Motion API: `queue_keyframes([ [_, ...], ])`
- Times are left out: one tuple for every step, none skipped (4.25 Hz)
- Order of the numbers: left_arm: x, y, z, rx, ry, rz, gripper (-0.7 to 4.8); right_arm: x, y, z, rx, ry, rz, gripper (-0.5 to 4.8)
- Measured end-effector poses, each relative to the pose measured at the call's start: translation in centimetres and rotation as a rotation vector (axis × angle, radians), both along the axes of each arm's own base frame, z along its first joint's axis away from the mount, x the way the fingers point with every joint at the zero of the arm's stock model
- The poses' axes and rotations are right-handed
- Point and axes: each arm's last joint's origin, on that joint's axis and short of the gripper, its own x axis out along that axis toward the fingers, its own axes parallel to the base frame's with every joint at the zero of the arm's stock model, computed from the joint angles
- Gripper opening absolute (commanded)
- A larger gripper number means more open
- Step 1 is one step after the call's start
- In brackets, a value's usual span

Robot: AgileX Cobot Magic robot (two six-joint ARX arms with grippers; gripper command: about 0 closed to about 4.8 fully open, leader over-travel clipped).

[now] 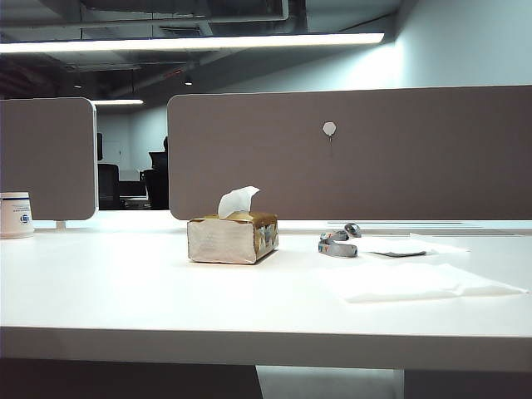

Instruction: Pull out a tissue from the tissue box and use it to cover the ID card on the tabletop.

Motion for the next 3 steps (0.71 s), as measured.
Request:
queue_keyframes([
  [0.0,0.0,0.0,0.000,0.000,0.000,-0.06,0.6,-0.2,-1.1,0.001,0.000,-0.018,-0.05],
  [0.0,0.0,0.0,0.000,0.001,0.000,-0.06,1.9,-0.6,-2.8,0.041,-0.073,-0.127,-0.05],
  [0.0,0.0,0.0,-0.003,0.005,0.000,-0.06,2.0,-0.1,-3.0,0.066,-0.080,-0.103,-0.05],
])
